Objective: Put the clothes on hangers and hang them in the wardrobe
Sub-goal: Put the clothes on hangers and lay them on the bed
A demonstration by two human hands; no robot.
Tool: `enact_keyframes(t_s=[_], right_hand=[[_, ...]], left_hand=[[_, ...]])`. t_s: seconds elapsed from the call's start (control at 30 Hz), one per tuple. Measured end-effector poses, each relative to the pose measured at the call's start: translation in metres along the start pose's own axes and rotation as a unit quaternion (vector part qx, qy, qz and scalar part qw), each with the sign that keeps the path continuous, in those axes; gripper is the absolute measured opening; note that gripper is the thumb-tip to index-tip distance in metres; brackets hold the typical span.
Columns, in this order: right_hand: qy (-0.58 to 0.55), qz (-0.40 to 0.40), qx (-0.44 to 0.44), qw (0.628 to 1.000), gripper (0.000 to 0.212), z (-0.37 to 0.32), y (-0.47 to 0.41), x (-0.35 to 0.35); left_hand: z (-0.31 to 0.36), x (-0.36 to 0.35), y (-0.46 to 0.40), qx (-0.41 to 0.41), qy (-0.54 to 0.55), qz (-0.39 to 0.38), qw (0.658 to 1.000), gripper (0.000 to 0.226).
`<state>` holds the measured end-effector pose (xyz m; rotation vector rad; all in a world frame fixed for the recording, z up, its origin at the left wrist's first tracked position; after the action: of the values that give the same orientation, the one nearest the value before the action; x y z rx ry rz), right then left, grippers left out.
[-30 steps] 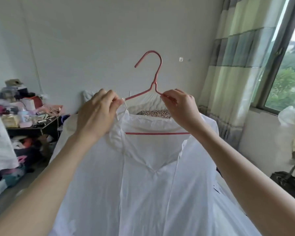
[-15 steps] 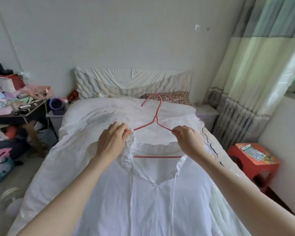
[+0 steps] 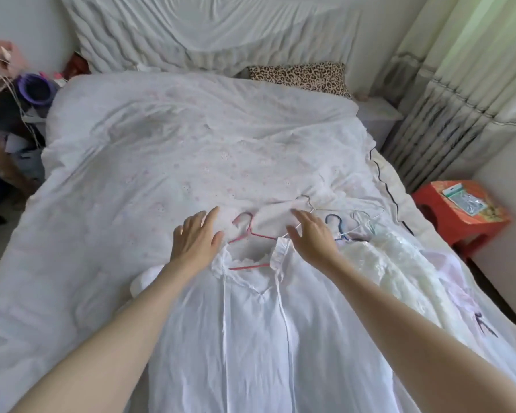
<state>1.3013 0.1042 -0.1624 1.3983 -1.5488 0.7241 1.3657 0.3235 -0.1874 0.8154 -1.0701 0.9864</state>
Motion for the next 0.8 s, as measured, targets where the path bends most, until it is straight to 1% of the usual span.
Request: enact_keyframes(t_s=[0.1, 0.2, 0.27, 0.3, 0.33, 0.47, 0.57, 0.67, 0.8], right_hand=[[0.045, -0.033, -0.013, 0.998, 0.049, 0.030, 0.036, -0.038], [0.085, -0.066, -0.023, 0.994, 0.053, 0.053, 0.085, -0.056], [0.097, -0.058, -0.022, 0.993, 0.057, 0.064, 0.125, -0.052], [0.107, -0.044, -0.022, 0.993, 0.059, 0.070, 0.144, -0.048], [0.114, -0.032, -0.030, 0.992, 0.059, 0.079, 0.165, -0.043], [0.122, 0.001, -0.067, 0.990, 0.054, 0.112, 0.263, -0.018], [0.119, 0.018, -0.111, 0.986, 0.059, 0.145, 0.350, 0.000], [0.100, 0.033, -0.169, 0.980, 0.060, 0.184, 0.443, 0.014], [0.075, 0.080, -0.249, 0.962, 0.059, 0.241, 0.571, 0.039]], left_hand=[[-0.004, -0.052, 0.037, -0.029, 0.010, -0.058, 0.998, 0.056], [0.005, -0.074, 0.086, -0.041, 0.040, -0.059, 0.997, 0.067], [0.022, -0.088, 0.118, -0.040, 0.060, -0.095, 0.993, 0.078], [0.033, -0.094, 0.135, -0.043, 0.066, -0.118, 0.990, 0.081], [0.045, -0.098, 0.151, -0.055, 0.073, -0.119, 0.989, 0.079], [0.110, -0.102, 0.217, -0.108, 0.079, -0.125, 0.983, 0.058], [0.173, -0.103, 0.276, -0.145, 0.090, -0.138, 0.976, 0.060], [0.241, -0.109, 0.332, -0.208, 0.088, -0.137, 0.965, 0.053], [0.339, -0.118, 0.403, -0.300, 0.064, -0.115, 0.945, 0.051]])
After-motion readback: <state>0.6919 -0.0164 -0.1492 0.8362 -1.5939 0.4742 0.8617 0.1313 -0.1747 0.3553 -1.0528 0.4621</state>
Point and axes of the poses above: each hand's wrist, its own y-axis away from the middle knuckle, its own x-axis out of the back of the hand, z = x × y, the point moved 9 cm from there along -y, towards the middle knuckle, and after that the axes turned 8 degrees about -z, right-handed, at the moved point
